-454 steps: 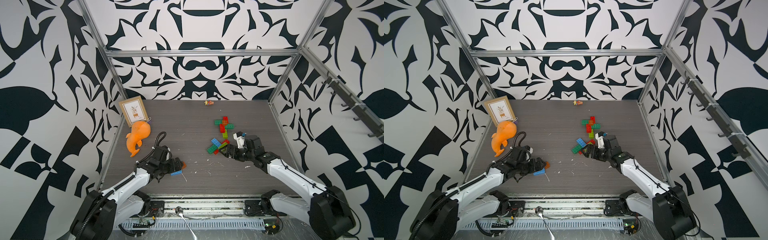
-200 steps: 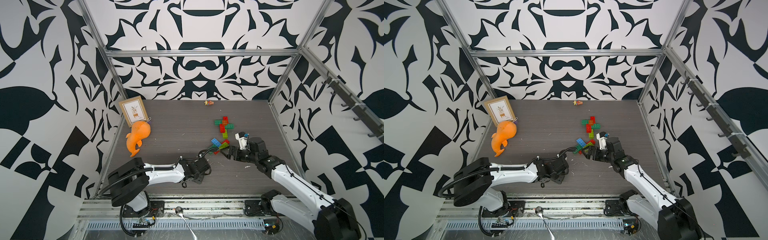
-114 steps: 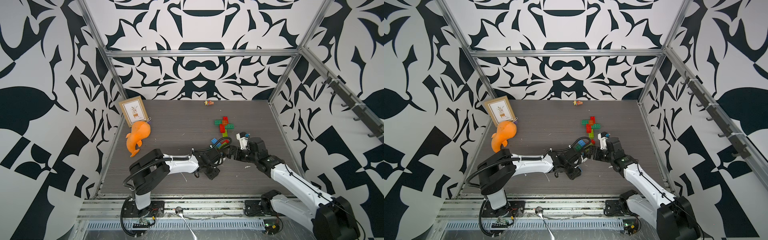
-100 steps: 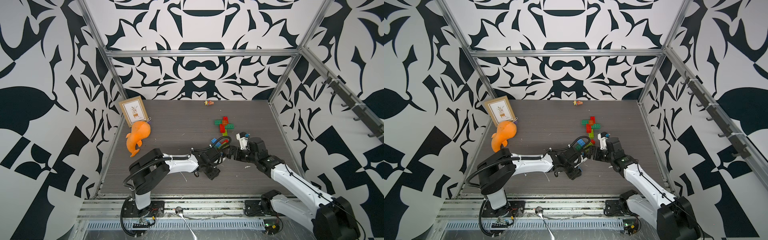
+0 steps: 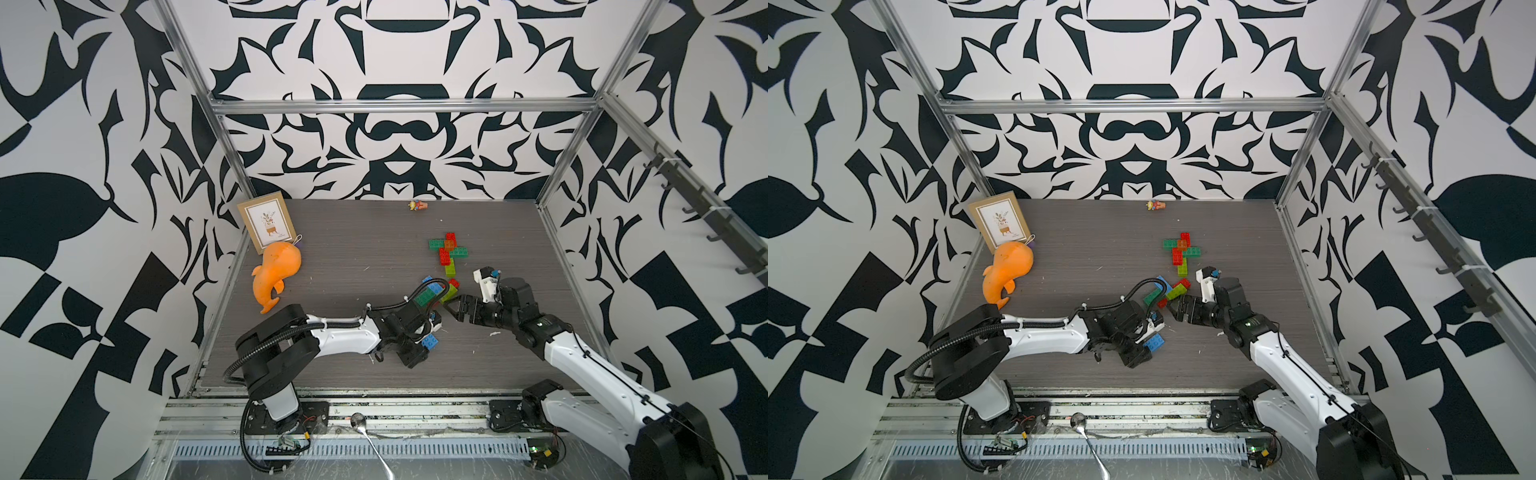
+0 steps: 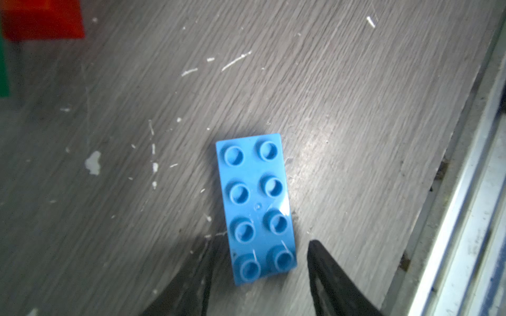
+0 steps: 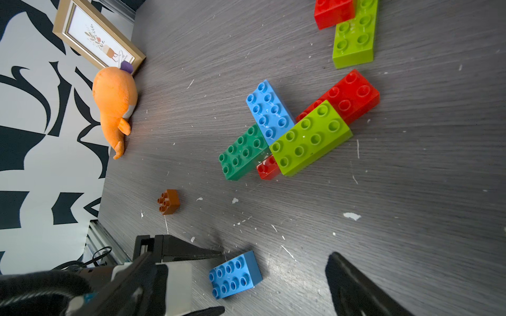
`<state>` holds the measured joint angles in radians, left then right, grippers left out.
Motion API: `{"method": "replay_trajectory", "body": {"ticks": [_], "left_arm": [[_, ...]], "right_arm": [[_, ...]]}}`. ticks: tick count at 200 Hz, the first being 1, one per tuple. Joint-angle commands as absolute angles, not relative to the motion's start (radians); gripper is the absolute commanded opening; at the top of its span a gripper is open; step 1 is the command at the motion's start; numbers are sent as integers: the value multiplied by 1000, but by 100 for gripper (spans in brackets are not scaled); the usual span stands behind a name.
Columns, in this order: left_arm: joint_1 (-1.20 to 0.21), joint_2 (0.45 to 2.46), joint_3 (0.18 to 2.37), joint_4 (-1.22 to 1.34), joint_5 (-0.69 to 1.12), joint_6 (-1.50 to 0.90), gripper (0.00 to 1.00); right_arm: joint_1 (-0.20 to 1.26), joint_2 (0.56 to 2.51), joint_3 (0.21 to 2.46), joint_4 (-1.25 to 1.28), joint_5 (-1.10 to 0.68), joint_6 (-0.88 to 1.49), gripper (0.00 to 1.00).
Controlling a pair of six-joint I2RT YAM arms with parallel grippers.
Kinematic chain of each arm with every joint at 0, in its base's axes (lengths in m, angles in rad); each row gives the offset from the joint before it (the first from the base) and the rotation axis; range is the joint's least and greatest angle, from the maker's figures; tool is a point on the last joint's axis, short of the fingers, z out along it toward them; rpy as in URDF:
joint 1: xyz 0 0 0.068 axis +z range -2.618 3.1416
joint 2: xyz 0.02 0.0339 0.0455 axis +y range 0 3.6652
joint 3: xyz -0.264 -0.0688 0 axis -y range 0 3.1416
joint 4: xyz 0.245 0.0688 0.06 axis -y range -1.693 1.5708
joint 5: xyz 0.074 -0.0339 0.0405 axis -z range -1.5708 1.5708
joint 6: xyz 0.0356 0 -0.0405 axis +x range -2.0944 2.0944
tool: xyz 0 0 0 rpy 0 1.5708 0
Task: Assemble a small pinwheel with lego
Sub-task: Move the lego brick at the center of the board, then pick up the lego brick from the center of the board.
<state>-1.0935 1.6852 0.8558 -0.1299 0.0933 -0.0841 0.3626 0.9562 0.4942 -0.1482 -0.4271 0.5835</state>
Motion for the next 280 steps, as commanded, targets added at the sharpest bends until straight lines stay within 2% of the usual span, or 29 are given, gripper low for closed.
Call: {"method": "replay_trajectory", "body": {"ticks": [1,45,128,154,173,204,240,254,280], "left_arm": [[-1097,1718,828,-114,84,-106,55],[-1101,1736,834,-116,64,-112,57],[-1160,1753,827,-138,-37,-74,49],[-1175,1737,819,-124,-101,-84,42],[-1164,1672,791,-86,-95,-84,36],[-1067,1489,708,-13,36,-46,29],[-956,1322,637,2,162,101,26],[-924,1283,631,-4,133,155,27],[-872,1184,592,34,128,279,30]], "right_arm": [[366,951,487,-126,-447,568,99],[365,950,494,-128,-450,562,99],[365,961,497,-92,-452,572,99],[365,965,488,-63,-435,571,98],[366,946,429,65,-415,577,96],[382,889,255,507,-374,607,97],[518,943,341,528,-315,352,100],[602,987,367,523,-266,224,100],[670,1077,390,502,-363,4,100]]}}
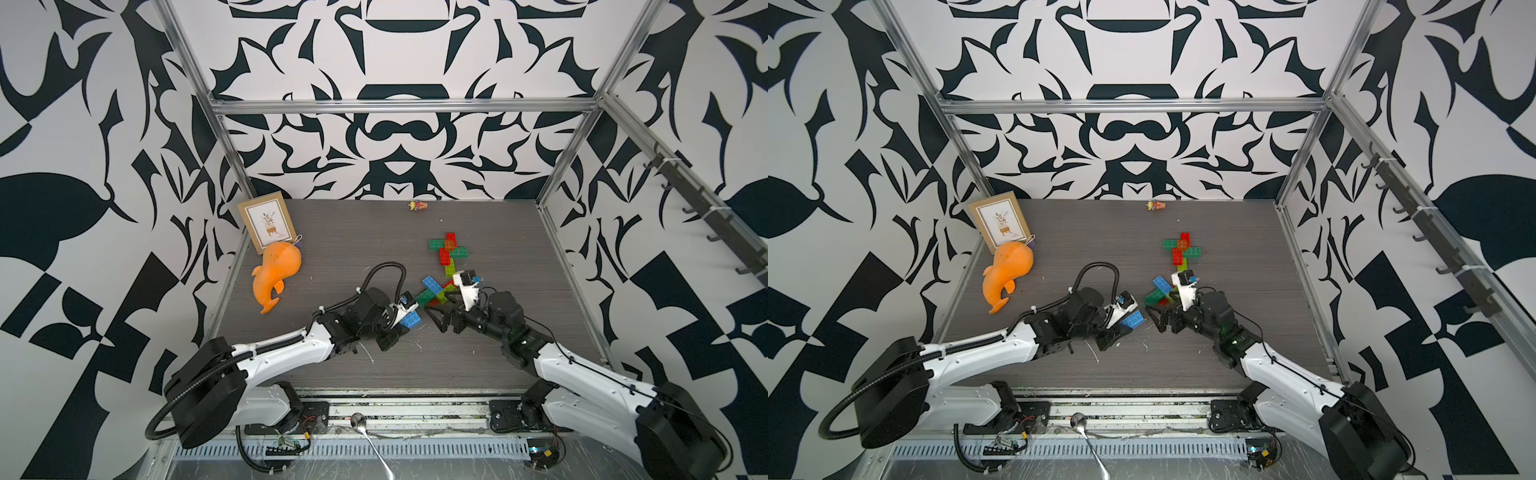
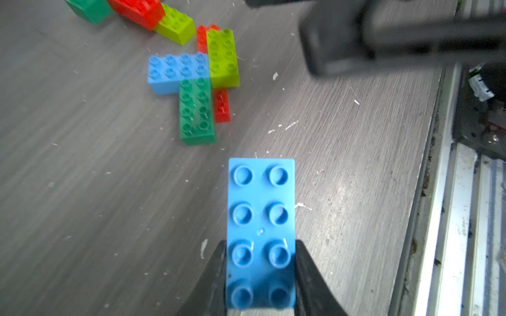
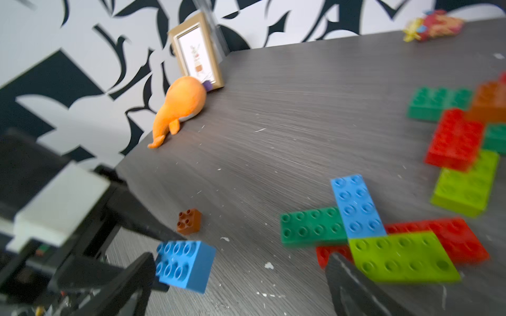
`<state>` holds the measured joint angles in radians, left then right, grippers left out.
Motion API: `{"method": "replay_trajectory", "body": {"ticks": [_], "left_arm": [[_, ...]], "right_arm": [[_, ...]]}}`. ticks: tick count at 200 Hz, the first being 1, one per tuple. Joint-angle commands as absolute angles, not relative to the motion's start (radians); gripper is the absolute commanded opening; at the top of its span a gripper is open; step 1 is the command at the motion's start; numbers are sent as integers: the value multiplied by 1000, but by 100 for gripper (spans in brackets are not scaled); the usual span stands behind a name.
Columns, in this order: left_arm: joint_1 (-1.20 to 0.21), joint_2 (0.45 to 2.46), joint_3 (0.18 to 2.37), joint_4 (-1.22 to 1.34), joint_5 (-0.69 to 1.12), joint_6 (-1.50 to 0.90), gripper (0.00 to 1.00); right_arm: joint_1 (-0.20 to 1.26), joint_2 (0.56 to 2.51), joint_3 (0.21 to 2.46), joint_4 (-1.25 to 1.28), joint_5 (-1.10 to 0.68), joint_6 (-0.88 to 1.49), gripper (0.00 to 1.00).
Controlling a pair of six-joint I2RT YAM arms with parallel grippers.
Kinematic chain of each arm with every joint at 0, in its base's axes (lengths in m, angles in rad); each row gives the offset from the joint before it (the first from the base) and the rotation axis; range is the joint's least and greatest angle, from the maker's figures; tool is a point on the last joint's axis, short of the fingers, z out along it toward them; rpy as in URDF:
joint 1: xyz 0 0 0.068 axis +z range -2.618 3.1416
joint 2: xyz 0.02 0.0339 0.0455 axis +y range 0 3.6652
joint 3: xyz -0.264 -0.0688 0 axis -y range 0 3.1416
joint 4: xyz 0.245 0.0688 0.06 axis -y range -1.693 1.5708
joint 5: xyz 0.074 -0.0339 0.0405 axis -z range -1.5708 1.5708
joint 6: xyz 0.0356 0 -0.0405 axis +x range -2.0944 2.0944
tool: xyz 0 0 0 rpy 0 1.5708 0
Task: Assemble a small pinwheel with lego
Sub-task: Pick up the lego brick from the center of the board.
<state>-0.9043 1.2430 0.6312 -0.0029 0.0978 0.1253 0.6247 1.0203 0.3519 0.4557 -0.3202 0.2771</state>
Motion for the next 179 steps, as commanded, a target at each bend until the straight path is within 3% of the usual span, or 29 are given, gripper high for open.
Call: {"method": "replay_trajectory", "body": {"ticks": [1,74,94,179], "left_arm": [[-871,1181,590,35,127,286,30],[-807,1143,612,-99,251,638,28],[-784,1152,631,-109,321,661,28],[-780,1204,666,-158,405,684,28]], "right_arm": [[672,1080,391,500,-368,-7,100],[707,1132,409,443,-540,-336,80],[720,1171,443,387,-540,-382,69],[749,1186,458,444,-563,-412,64]]}}
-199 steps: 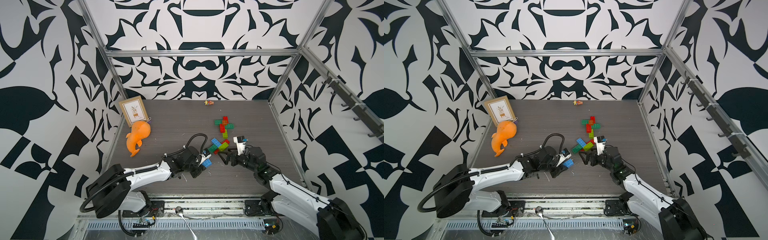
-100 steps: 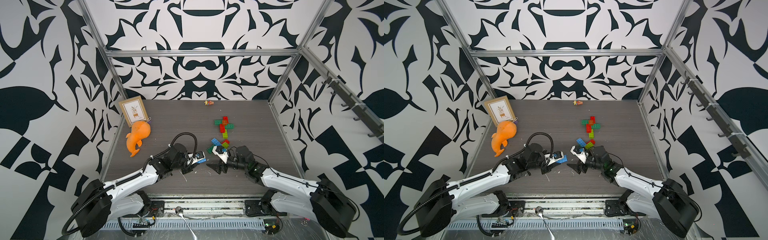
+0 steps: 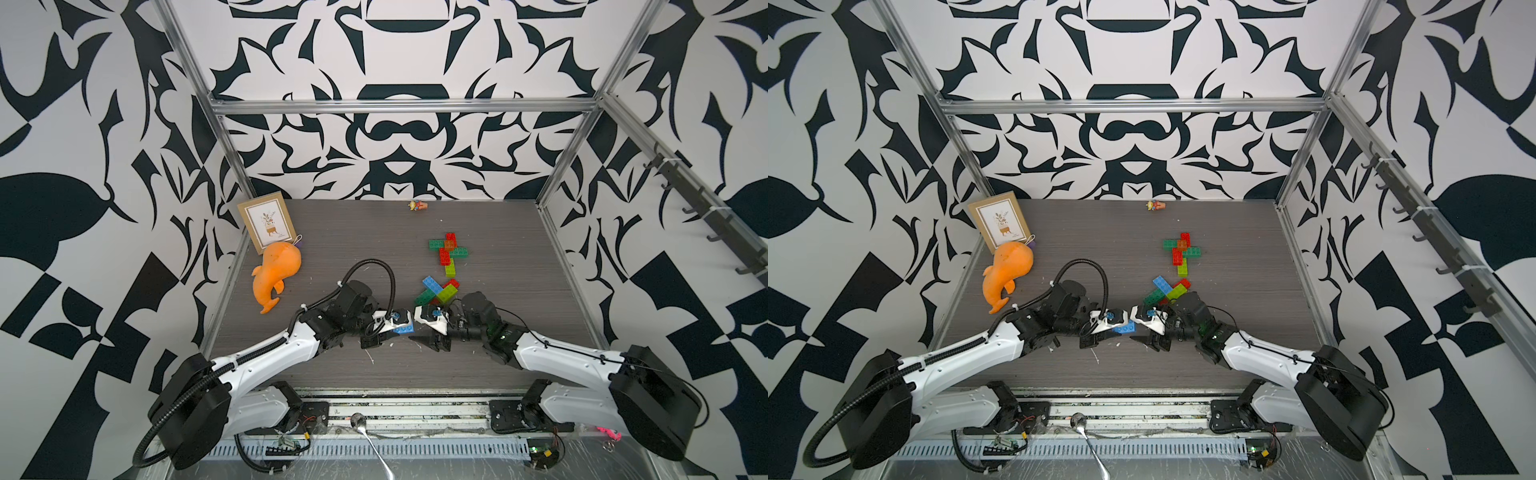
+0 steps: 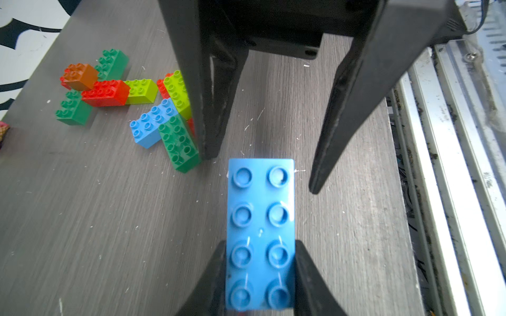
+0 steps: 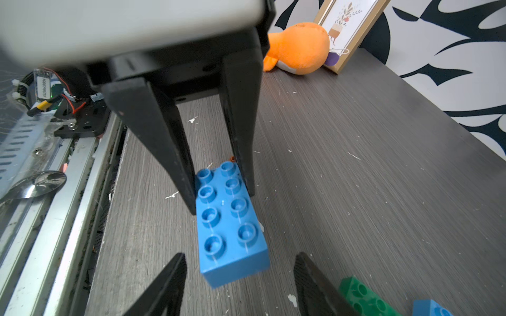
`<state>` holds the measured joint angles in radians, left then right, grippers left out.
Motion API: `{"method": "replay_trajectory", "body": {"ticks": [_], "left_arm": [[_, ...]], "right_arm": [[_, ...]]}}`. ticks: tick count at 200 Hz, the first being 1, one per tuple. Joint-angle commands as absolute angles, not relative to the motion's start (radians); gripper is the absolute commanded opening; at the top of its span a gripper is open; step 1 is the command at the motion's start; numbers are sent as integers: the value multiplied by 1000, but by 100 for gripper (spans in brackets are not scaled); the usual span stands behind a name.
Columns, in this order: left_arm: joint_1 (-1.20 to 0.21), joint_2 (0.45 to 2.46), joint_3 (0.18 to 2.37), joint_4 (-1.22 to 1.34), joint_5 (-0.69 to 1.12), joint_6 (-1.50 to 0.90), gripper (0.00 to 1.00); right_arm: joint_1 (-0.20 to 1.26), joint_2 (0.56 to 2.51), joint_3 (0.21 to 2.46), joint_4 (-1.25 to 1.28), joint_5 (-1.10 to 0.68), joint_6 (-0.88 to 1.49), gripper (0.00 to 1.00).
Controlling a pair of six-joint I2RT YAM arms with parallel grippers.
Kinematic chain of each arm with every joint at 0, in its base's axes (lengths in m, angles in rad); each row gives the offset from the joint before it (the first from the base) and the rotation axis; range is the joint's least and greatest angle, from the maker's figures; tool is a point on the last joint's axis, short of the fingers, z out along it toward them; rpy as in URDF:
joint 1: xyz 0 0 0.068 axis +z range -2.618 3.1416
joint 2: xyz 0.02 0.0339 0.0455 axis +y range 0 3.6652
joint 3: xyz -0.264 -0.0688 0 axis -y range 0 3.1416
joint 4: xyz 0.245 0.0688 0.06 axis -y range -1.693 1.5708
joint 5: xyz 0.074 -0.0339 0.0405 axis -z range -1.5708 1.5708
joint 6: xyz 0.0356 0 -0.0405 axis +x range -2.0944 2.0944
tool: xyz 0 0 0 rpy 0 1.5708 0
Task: Assemble a small pinwheel with lego
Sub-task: Pick up the lego brick from the center of the board.
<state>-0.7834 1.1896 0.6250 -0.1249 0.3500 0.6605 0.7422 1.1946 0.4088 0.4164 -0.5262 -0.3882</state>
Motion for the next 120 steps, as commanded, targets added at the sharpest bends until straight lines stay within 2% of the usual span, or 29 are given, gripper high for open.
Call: {"method": "replay_trajectory", "body": {"ticks": [1,58,89,120], "left_arm": [[-780,1204,666,-158,406,683,28],[-780,1220,664,-137,410,672,28],[-780,1217,666,-127,413,666,29],[-780,1221,666,-124,414,660,29]], "right_arm": [[749,1186,459,442,-563,-413,64],[756,1217,473,410,-601,-435,51],[756,1216,475,403,-603,-440,49],[756,1213,475,398,-594,-446,41]]}}
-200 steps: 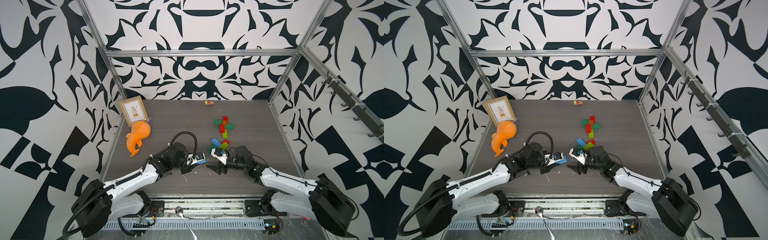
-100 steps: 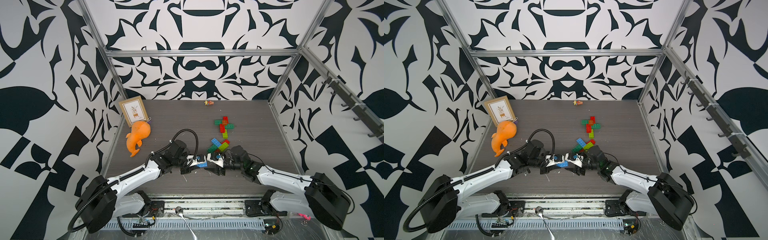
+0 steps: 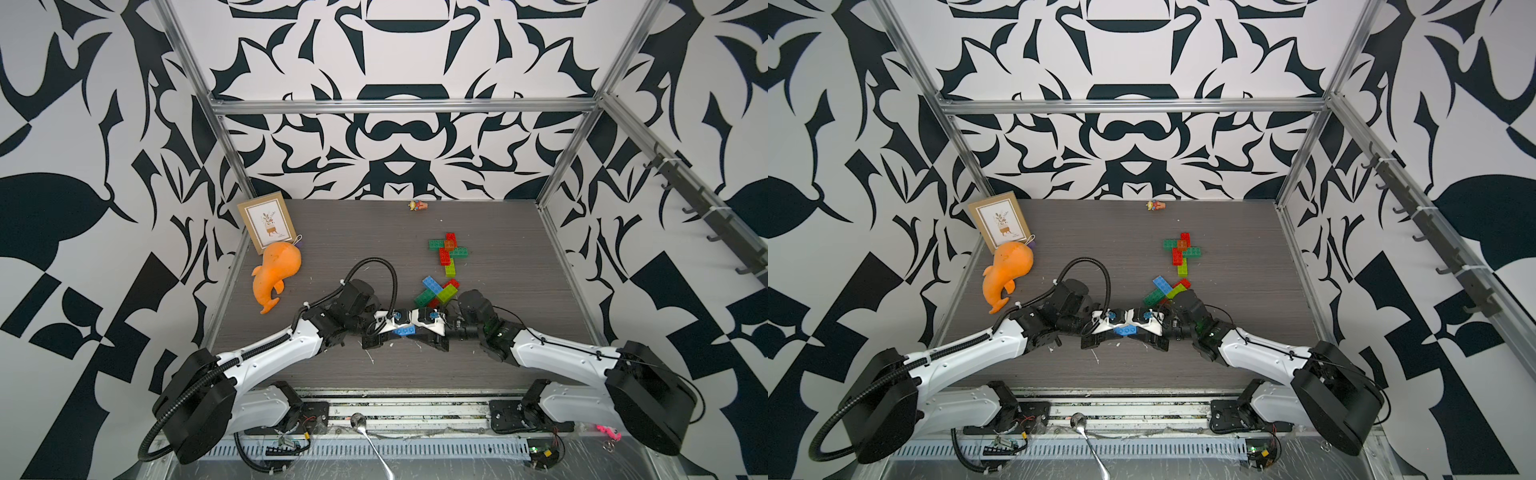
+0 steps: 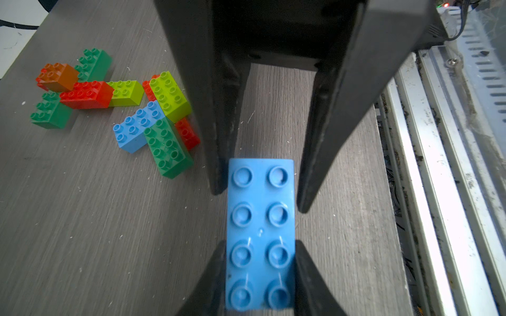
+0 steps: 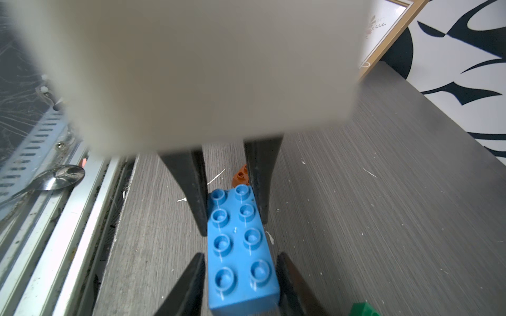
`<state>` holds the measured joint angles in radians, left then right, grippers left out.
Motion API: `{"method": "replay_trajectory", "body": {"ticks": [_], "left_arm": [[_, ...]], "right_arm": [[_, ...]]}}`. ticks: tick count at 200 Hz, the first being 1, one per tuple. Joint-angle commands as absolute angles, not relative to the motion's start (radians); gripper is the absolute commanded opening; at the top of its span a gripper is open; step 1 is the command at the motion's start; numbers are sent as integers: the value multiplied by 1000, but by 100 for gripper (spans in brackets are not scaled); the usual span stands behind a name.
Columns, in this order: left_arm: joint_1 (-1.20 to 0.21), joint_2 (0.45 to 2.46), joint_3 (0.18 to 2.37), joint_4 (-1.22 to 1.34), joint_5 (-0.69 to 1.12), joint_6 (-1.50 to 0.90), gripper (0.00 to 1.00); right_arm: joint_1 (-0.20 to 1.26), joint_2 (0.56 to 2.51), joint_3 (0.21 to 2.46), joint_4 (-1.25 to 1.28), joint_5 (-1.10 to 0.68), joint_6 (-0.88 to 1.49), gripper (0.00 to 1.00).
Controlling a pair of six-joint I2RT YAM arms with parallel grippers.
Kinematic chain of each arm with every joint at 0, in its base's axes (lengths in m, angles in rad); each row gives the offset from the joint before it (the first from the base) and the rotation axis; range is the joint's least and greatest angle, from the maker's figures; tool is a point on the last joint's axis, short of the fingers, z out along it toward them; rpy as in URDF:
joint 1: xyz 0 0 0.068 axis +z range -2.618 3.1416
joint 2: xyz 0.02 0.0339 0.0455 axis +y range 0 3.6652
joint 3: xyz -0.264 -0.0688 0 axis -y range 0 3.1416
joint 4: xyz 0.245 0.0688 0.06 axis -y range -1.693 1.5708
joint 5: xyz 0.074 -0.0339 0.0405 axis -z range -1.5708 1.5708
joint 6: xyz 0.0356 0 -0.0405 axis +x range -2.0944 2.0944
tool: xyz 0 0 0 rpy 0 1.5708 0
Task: Assemble a small pinwheel with lego
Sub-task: Pick up the lego brick from the center of the board.
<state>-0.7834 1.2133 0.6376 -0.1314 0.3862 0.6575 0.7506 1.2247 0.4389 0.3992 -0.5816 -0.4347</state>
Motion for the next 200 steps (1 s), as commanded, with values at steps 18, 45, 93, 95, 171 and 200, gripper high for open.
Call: {"method": "replay_trajectory", "body": {"ticks": [18,45,93,95,171,200], "left_arm": [[-780,1224,668,-126,413,660,29],[-780,1228,673,-129,419,658,30],[-779,1238,665,-38,387,579,100],[-780,1236,661,-26,380,570,100],[-718,962,531,207,242,97,100],[-711,896,488,277,83,-139,100]], "right_arm": [[756,1210,471,408,-592,-440,37],[757,1204,466,420,-583,-440,31],[756,1185,406,557,-560,-346,3],[756,1184,403,563,-556,-341,3],[740,948,170,706,-159,-40,0],[713,950,130,667,-26,38,0]]}}
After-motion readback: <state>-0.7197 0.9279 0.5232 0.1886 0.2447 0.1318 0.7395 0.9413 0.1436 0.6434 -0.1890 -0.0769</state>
